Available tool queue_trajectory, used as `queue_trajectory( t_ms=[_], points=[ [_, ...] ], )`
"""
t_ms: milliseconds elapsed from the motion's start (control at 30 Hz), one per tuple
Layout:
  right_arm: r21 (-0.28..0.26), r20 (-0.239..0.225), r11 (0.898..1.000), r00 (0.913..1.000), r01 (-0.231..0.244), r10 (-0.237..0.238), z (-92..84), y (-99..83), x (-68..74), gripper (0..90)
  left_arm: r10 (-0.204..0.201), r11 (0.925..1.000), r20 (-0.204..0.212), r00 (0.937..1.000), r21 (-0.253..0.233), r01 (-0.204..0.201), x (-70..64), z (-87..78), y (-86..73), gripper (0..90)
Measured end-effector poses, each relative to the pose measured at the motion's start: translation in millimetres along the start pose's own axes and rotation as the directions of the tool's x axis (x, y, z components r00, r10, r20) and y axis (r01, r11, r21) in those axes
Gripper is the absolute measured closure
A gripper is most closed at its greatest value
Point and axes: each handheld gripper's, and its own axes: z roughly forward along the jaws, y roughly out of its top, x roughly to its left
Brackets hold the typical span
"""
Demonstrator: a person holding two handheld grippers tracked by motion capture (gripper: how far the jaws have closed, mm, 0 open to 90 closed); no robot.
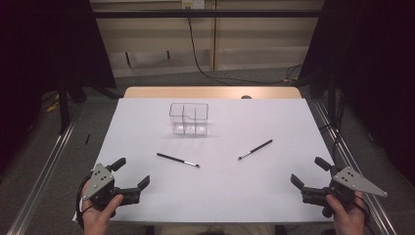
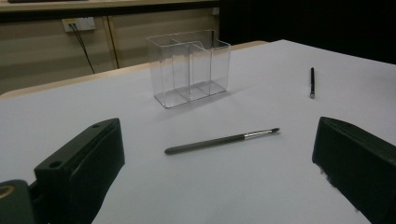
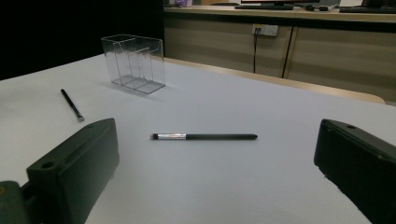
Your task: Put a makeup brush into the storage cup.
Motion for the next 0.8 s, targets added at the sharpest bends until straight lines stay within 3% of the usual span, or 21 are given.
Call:
queue_trajectory(
  t_ms=[100, 233, 433, 800],
  points=[
    [0.002, -0.007, 1.0, 0.9999, -0.009, 0.009, 1.0, -0.2, 0.1, 0.0, 0.009, 0.9999, -0.006, 0.9999, 0.006, -0.009, -0.5, 0.6, 0.2, 2.5],
    [0.005, -0.02, 1.0, 0.9998, 0.009, -0.009, 2.2, -1.2, -0.2, 0.0, 0.006, 0.9999, 0.013, 0.9999, 0.013, -0.006, -1.4, 3.4, 0.6, 2.5],
    [0.008, -0.046, 1.0, 0.9989, -0.002, 0.002, 4.8, -1.5, 0.1, 0.0, -0.008, 0.9996, 0.045, 0.999, 0.026, 0.007, -3.6, 4.6, 0.6, 2.3],
    [0.018, -0.07, 1.0, 0.9976, 0.004, -0.003, 2.3, -1.7, 4.5, 0.0, -0.004, 1.0, 0.085, 0.9964, -0.004, 0.004, -8.1, 4.6, 8.4, 1.5]
  ],
)
